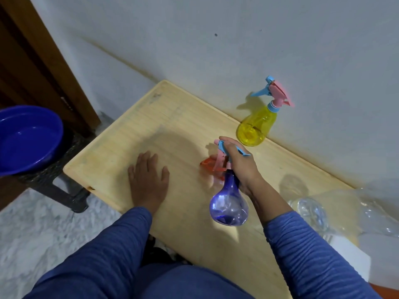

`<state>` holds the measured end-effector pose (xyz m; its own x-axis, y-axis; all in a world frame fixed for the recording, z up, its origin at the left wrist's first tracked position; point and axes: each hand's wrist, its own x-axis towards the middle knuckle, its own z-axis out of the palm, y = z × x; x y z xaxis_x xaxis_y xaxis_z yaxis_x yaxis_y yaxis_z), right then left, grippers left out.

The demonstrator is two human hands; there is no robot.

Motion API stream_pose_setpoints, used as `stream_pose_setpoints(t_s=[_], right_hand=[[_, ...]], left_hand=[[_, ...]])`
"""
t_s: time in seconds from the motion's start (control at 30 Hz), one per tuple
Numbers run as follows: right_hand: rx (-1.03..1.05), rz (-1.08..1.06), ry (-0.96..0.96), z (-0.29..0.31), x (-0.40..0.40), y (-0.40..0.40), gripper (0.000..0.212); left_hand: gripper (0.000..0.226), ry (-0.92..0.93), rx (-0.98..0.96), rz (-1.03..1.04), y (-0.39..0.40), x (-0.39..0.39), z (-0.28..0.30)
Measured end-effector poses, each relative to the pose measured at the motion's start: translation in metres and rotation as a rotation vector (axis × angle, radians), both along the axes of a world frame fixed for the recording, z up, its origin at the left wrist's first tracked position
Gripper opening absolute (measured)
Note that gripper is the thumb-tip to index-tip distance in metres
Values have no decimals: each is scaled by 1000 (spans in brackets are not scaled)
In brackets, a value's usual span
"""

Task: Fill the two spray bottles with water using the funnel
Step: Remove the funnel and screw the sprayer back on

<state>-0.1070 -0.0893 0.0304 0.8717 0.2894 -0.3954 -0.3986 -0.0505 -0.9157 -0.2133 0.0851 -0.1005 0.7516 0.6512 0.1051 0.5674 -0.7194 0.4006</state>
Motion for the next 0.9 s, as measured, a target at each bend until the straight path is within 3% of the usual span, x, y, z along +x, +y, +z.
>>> stream_pose_setpoints(t_s=[0.33,0.5,0.6,0.77,0.9], right_hand=[[-142,-3,-257,2,-11,-11,21],[-3,-15,-347,14,-19,-25,34],[-31,27,-430,15,-28,-29,39],[-75,53,-509,11,-41,-40,31],[-124,80,-487,2,-51,-49,33]], left_hand=[[45,-2,1,-10,1,0,-1],[46,14,-24,-34,0,-2,1],[43,-36,-53,-77,-3,-6,4],[38,-367,-90,-403,-21,-8,6],[43,-432,-258,-805,-56,-2,17]])
